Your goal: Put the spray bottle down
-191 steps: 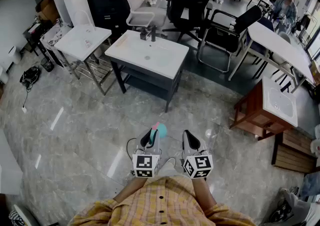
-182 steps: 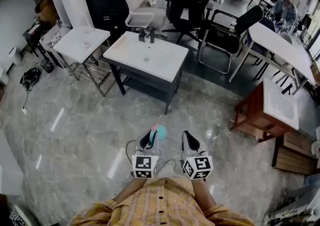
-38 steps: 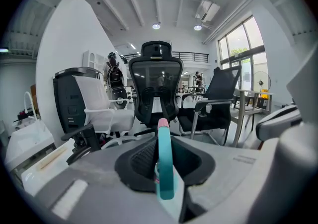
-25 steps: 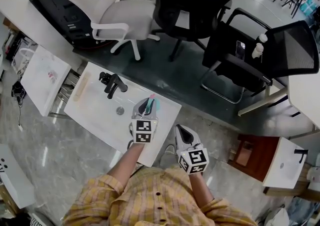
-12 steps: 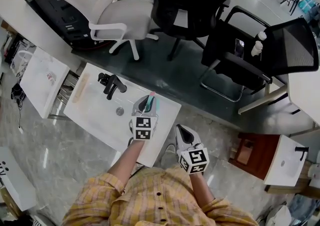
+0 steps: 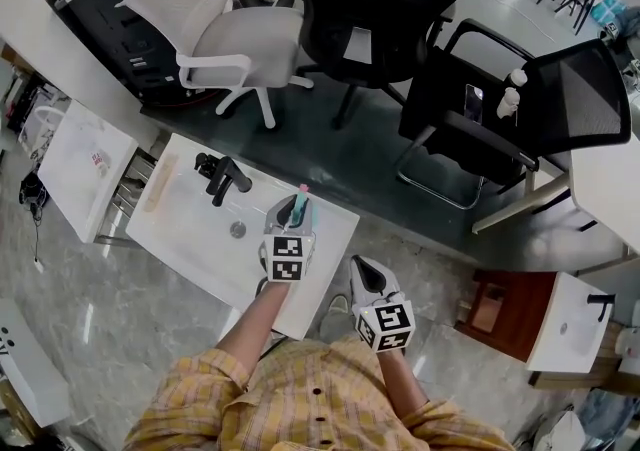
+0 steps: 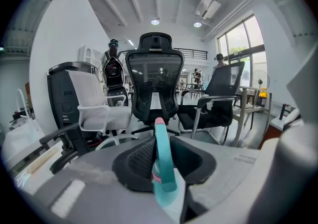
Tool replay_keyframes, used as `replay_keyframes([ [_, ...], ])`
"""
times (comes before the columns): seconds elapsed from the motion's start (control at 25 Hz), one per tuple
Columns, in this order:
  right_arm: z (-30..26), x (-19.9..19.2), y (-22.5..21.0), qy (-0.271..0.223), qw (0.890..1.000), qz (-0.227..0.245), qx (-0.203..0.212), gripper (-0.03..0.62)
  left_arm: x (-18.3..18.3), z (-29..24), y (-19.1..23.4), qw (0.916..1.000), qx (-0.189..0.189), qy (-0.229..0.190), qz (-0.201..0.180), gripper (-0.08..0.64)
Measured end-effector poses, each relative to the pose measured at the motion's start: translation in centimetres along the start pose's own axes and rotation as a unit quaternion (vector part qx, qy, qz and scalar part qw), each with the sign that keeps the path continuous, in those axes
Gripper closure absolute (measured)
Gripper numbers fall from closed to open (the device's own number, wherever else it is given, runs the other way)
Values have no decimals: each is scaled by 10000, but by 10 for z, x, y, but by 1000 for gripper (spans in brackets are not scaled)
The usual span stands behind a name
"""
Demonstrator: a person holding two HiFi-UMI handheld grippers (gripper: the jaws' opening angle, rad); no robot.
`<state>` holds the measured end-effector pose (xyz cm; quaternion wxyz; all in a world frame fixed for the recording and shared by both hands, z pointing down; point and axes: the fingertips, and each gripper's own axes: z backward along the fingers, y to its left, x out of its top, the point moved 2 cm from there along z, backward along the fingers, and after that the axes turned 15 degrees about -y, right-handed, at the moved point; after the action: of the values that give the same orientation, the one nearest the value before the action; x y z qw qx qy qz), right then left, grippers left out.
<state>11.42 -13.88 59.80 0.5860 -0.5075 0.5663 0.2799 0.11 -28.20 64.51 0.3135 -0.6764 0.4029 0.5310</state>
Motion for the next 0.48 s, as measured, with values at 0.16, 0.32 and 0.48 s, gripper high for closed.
replay_keyframes([
  [0.16, 2, -1, 4, 6, 10000, 10, 5, 591, 1, 0, 1, 10000, 37, 3, 9, 465],
  [0.32, 4, -1, 8, -10, 10000, 23, -5, 591, 3, 3, 2, 10000, 77, -7, -3, 449],
  [0.48, 7, 2, 14, -55, 10000, 31, -1, 591, 7, 9, 2, 10000, 67, -31, 6, 448],
])
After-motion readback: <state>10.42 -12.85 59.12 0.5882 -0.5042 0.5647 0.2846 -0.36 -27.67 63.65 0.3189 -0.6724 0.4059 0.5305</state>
